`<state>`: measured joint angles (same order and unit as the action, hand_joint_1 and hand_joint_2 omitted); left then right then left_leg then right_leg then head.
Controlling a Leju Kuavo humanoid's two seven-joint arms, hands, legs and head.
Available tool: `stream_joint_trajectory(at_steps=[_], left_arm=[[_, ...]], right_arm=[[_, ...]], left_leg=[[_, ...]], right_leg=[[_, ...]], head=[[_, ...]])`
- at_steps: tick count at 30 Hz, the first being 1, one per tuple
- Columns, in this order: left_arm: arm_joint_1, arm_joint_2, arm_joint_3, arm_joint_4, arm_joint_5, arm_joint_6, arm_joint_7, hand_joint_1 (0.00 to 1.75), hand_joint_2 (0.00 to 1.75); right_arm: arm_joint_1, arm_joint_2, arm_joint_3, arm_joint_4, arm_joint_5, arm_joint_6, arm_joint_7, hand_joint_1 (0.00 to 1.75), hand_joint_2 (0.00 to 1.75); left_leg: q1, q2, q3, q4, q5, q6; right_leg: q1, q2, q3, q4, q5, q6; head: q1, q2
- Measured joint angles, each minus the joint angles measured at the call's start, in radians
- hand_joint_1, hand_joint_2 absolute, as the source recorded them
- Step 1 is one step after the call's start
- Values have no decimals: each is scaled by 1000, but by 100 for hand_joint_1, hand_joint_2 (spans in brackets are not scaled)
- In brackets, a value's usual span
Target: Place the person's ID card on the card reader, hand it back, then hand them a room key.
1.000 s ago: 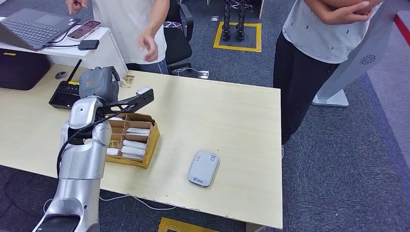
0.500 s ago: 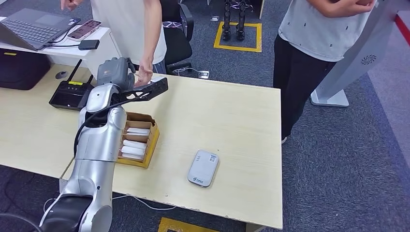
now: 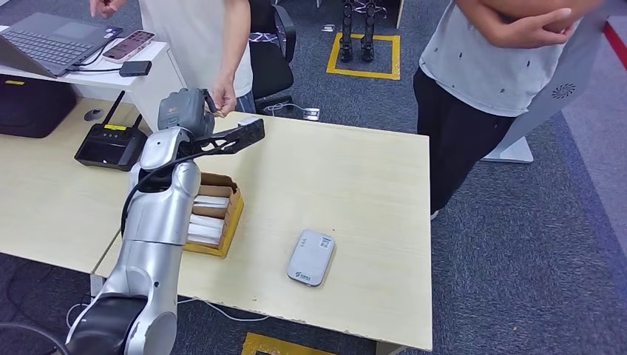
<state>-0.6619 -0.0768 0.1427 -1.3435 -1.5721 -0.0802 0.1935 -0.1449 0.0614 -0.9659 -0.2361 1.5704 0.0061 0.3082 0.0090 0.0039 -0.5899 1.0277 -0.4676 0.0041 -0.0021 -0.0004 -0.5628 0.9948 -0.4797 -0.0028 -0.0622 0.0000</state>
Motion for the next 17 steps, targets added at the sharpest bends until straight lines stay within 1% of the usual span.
stream_joint_trajectory(at_steps=[1, 2, 6, 10, 15, 16, 17], left_arm=[[-1, -2, 0, 1, 0, 1, -5, 38, 175], [-1, -5, 0, 2, 0, 2, -11, 0, 175], [-2, -26, 2, 3, 0, 5, -33, 0, 175], [-2, -48, 7, 3, 0, 5, -43, 0, 0], [-1, -79, 28, -14, 19, 6, -89, 0, 0], [1, -87, 34, -25, 32, 6, -102, 0, 44], [1, -91, 36, -30, 38, 6, -108, 0, 58]], right_arm=[[0, 0, 0, 0, 0, 0, 0, 0, 0], [1, 0, 0, 0, 0, 0, 0, 0, 0], [2, 0, 0, 0, 0, -2, 0, 0, 0], [3, 0, 0, 0, 0, -3, 0, 0, 0], [10, 0, 0, 0, 0, -5, 0, 0, 0], [11, 0, 0, 0, 0, -5, 0, 0, 0], [12, 0, 0, 0, 0, -6, 0, 0, 0]], left_leg=[[0, 0, 0, 0, 0, 0], [0, 0, 0, 0, 0, 0], [0, 0, 0, 0, 0, 0], [0, 0, 0, 0, 0, 0], [0, 0, 0, 0, 0, 0], [0, -1, 0, 0, 0, 0], [0, -1, 0, 0, 0, 0]], right_leg=[[0, 0, 0, 0, 0, 0], [0, 0, 0, 0, 0, 0], [0, 0, 0, 0, 0, 0], [0, 0, 0, 0, 0, 0], [0, 0, 0, 0, 0, 0], [0, -1, 0, 0, 0, 0], [0, -1, 0, 0, 0, 0]], head=[[0, 0], [0, 0], [0, 0], [0, 0], [0, 0], [0, 0], [0, 0]])
